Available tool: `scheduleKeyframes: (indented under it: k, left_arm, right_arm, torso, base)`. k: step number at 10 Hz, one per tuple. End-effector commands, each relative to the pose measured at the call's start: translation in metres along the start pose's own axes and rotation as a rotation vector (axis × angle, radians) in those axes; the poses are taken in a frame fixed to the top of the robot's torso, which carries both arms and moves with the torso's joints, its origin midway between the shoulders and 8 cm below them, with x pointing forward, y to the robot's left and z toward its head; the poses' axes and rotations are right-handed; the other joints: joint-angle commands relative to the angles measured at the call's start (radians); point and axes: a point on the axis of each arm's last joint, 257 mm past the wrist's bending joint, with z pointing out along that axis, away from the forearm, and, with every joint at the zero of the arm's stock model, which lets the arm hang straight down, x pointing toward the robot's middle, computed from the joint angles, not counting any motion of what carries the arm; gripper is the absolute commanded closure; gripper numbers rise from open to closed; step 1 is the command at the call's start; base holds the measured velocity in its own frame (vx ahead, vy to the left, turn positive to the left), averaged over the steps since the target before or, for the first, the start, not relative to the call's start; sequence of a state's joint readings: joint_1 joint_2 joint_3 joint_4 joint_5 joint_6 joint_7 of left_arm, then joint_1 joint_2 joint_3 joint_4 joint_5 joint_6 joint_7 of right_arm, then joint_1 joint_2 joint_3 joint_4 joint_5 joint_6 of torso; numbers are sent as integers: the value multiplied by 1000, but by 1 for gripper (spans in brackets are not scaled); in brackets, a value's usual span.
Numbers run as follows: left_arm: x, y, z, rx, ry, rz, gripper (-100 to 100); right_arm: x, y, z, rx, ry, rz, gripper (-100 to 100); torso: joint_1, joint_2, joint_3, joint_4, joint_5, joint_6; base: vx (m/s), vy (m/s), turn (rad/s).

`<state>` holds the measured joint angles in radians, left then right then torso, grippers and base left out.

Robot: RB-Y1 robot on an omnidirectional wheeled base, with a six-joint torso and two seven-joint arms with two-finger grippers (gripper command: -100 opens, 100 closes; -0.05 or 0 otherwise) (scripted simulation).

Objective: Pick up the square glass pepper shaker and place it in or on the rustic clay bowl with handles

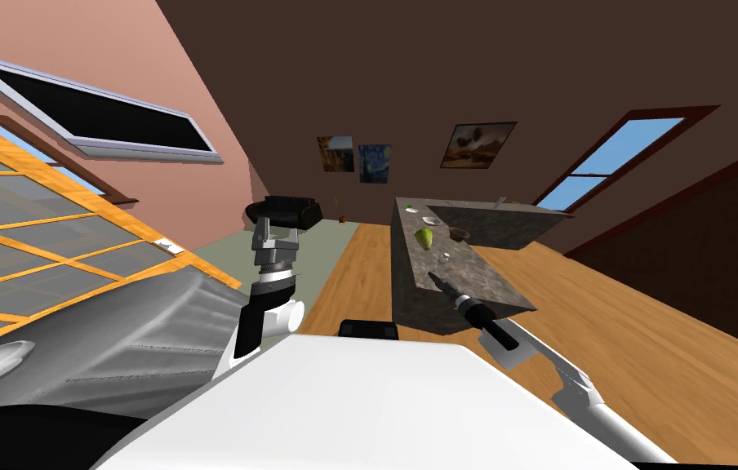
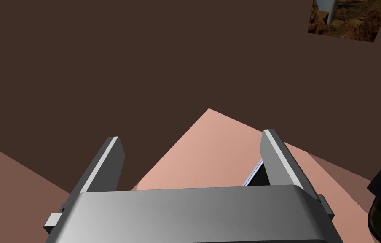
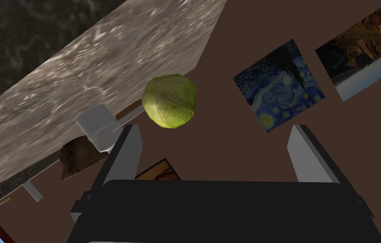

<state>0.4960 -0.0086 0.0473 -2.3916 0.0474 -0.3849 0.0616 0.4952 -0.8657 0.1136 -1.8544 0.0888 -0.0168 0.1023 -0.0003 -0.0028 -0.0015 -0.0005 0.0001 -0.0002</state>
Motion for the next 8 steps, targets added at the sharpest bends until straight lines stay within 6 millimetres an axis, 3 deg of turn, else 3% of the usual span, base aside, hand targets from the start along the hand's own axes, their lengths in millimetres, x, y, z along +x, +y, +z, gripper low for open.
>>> scheduleKeyframes:
  k: [1,2,6,7,8]
  left_arm:
    - [0,0,0,0,0,0,0]
    - [0,0,0,0,0,0,0]
    - [0,0,0,0,0,0,0]
    - [0,0,0,0,0,0,0]
    - [0,0,0,0,0,0,0]
  right_arm:
    - [-2,-33,-3,73,29,-64,-100]
    - [-3,-33,-4,74,31,-70,-100]
    - [-20,-113,-25,254,98,-245,-100]
    - [-23,-114,-25,254,100,-254,-100]
    - [-30,-131,-32,295,113,-297,-100]
  torso:
    - [0,0,0,0,0,0]
    - [0,-1,-1,0,0,0]
    - [-1,-3,-2,-1,0,0]
    - [-1,-4,-2,-1,0,0]
    - [0,-2,-2,-1,0,0]
  base:
    - [59,6,158]
    - [52,-4,62]
    - [78,-15,153]
    - [61,-10,33]
    - [50,-1,103]
